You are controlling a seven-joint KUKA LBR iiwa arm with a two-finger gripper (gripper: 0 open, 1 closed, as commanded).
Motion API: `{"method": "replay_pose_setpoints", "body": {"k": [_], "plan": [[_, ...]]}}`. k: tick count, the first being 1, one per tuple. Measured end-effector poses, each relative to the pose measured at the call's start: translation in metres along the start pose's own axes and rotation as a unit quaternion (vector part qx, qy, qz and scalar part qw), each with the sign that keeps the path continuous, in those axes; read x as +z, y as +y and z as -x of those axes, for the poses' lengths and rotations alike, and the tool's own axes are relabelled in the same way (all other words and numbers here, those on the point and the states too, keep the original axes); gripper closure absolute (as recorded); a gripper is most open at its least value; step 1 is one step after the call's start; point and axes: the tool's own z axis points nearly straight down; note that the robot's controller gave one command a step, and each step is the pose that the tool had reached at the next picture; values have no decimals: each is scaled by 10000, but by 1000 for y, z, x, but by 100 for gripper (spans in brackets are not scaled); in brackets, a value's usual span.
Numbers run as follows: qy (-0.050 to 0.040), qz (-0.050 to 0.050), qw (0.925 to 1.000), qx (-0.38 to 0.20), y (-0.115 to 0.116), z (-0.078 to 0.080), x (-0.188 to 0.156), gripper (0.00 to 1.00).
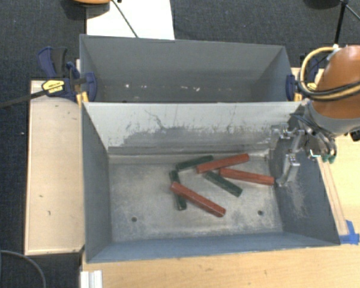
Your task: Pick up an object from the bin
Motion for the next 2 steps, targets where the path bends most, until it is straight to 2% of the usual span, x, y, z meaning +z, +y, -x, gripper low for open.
{"method": "replay_pose_setpoints", "body": {"k": [1, 2], "plan": [[-40, -8, 10000, -15, 0, 2, -5, 0], [-61, -7, 9999, 148, 18, -6, 60, 0]]}}
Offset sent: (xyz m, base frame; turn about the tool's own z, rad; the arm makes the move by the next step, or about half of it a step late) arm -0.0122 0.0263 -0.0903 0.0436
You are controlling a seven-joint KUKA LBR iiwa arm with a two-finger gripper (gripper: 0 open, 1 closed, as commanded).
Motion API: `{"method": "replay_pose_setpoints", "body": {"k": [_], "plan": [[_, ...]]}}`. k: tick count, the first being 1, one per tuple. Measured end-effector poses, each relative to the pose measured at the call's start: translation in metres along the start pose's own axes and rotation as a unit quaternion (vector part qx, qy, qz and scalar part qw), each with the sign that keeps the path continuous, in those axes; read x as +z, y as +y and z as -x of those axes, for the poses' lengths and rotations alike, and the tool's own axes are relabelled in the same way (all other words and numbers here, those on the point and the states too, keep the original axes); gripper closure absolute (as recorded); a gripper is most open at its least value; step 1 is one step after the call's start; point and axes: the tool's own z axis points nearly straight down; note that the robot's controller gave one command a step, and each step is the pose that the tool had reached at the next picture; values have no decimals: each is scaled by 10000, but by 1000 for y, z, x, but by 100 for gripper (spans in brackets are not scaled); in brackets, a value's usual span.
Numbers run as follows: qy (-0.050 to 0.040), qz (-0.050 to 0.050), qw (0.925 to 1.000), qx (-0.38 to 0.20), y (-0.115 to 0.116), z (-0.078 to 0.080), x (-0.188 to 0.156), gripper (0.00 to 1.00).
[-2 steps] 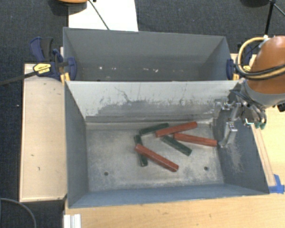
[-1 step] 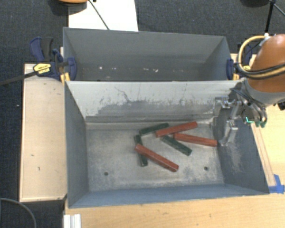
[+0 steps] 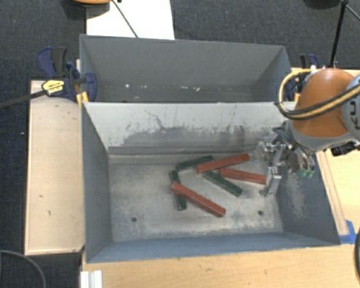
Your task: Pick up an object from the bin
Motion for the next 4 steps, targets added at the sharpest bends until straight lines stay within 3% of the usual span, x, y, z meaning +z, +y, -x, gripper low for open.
{"method": "replay_pose_setpoints", "body": {"k": [1, 2, 3, 4], "plan": [[45, 10, 10000, -42, 29, -9, 39, 0], [12, -1, 9978, 667, 25, -2, 39, 100], [12, -2, 9978, 660, 25, -2, 39, 100], [22, -2, 9943, 1068, 13, 9, -82, 100]]}}
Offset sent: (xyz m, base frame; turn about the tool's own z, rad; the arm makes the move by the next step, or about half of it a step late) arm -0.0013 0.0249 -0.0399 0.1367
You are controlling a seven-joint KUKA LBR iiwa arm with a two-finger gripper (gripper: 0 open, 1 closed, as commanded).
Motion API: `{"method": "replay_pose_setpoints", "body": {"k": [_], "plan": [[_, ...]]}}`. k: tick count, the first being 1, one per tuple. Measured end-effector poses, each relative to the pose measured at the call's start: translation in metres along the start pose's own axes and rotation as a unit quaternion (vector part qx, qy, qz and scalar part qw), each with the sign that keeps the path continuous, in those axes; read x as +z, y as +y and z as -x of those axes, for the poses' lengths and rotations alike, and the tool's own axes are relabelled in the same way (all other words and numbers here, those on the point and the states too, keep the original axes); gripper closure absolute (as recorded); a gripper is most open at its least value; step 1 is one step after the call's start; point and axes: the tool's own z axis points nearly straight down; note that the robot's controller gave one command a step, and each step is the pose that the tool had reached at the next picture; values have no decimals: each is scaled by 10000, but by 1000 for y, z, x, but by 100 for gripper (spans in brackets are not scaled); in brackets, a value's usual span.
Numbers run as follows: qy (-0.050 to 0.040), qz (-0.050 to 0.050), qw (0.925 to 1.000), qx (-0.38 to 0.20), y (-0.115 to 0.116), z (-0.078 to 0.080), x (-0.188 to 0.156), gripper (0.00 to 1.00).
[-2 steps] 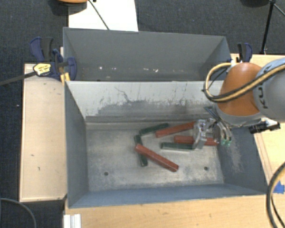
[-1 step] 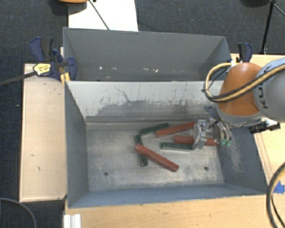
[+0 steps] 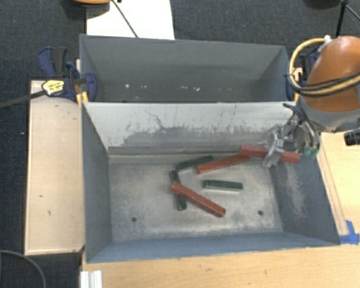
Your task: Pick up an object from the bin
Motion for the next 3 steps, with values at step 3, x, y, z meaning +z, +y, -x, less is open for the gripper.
{"method": "replay_pose_setpoints", "body": {"k": [3], "plan": [[-23, -3, 9992, -406, 20, -19, 31, 0]]}}
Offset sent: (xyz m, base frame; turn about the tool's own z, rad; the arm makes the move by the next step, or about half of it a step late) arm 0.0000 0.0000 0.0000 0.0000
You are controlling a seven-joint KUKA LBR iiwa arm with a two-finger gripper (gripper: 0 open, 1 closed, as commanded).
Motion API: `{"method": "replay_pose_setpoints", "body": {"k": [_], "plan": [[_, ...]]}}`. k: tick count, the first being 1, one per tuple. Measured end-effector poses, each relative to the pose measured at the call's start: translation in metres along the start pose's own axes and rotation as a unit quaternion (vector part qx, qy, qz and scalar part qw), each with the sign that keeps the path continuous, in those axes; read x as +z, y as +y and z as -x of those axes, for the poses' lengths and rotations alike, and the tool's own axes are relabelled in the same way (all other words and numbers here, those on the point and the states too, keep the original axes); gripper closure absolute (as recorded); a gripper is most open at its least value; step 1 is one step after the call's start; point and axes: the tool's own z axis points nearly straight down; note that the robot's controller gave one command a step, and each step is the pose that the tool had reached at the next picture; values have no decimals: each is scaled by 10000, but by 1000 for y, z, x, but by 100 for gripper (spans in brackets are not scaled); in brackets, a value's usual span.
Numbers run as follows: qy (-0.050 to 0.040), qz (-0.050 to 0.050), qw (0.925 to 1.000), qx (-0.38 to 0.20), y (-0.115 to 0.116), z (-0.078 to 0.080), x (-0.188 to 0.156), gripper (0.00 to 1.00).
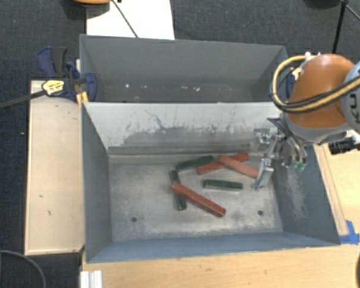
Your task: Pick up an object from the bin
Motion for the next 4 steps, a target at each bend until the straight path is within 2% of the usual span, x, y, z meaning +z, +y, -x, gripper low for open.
{"method": "replay_pose_setpoints", "body": {"k": [1, 2, 3, 4], "plan": [[25, 8, 9998, 199, 16, -2, 39, 0], [21, 0, 9998, 183, -22, 11, 88, 100], [25, 4, 9998, 174, -21, 11, 90, 0], [25, 3, 9999, 171, -21, 10, 90, 0]]}}
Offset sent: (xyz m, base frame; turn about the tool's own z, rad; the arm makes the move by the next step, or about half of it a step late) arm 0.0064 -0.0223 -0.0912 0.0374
